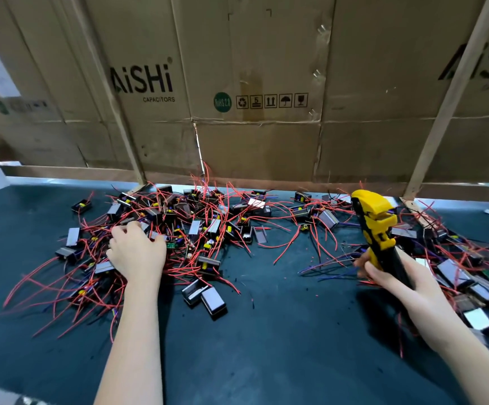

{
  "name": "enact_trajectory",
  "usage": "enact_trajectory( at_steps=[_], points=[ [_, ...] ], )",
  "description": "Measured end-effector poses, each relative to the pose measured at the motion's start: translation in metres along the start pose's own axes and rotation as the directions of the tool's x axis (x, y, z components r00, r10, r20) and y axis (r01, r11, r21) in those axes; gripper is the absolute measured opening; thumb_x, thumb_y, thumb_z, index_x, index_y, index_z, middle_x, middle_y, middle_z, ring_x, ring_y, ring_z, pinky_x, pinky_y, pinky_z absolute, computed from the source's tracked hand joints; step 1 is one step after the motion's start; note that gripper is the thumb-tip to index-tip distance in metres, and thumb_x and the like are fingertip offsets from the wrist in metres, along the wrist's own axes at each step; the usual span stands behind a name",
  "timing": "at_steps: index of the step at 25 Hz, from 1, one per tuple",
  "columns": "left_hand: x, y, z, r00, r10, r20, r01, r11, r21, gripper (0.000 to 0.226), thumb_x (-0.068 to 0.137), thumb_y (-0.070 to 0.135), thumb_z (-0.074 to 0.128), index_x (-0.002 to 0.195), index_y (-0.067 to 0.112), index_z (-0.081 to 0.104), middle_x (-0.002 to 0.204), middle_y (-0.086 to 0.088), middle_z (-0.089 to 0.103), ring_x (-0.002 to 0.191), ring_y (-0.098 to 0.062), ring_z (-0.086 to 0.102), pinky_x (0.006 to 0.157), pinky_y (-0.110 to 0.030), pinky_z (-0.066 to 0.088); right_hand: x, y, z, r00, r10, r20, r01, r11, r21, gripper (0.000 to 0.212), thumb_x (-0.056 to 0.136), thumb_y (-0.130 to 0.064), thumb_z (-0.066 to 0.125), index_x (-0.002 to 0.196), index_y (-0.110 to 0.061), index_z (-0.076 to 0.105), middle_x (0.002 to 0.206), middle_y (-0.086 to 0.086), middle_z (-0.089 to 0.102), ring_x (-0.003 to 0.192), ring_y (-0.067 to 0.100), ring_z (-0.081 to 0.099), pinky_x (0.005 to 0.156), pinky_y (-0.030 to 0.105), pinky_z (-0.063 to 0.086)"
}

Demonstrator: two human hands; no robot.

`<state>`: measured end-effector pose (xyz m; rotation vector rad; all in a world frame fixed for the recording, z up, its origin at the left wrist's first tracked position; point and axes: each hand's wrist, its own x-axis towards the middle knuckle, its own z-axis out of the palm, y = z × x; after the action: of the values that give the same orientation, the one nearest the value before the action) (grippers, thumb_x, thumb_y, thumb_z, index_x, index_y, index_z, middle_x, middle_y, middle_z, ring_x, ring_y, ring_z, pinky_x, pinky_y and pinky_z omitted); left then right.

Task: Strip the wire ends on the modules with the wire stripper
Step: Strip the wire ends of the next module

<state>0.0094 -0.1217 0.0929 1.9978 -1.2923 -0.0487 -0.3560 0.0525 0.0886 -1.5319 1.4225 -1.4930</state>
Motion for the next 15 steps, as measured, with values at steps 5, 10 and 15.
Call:
enact_trajectory(
  at_steps=[5,10,15],
  points=[
    [0.0019,-0.0011,0.0052,0.999,-0.005,-0.044,0.006,1.000,0.025,0.042,0.088,0.023,0.068,0.114,-0.008,0.055,0.127,-0.031,0.046,0.115,-0.047,0.047,0.100,-0.052,0.034,-0.0005,-0.0015,0.0013,1.000,0.008,-0.020,-0.007,1.000,0.018,0.028,0.075,-0.040,0.066,0.093,-0.019,0.067,0.096,0.006,0.070,0.097,0.023,0.063,0.085,0.024,0.046],
    [0.0051,0.0008,0.0060,0.998,0.021,-0.055,-0.020,1.000,0.009,0.030,0.094,0.018,0.059,0.116,-0.003,0.057,0.122,-0.029,0.055,0.113,-0.047,0.052,0.096,-0.052,0.036,-0.0005,-0.0014,0.0021,1.000,0.015,-0.007,-0.015,1.000,-0.006,0.031,0.077,-0.039,0.066,0.094,-0.013,0.066,0.095,0.006,0.069,0.096,0.021,0.064,0.091,0.031,0.047],
    [0.0052,-0.0024,0.0069,0.999,0.023,-0.027,-0.022,0.999,0.043,0.031,0.096,0.017,0.056,0.119,-0.003,0.058,0.127,-0.032,0.049,0.116,-0.048,0.047,0.099,-0.052,0.032,0.0001,0.0000,0.0025,1.000,0.025,0.002,-0.025,0.999,-0.022,0.036,0.074,-0.042,0.066,0.095,-0.013,0.066,0.095,0.004,0.070,0.096,0.019,0.064,0.089,0.027,0.047]
  ],
)
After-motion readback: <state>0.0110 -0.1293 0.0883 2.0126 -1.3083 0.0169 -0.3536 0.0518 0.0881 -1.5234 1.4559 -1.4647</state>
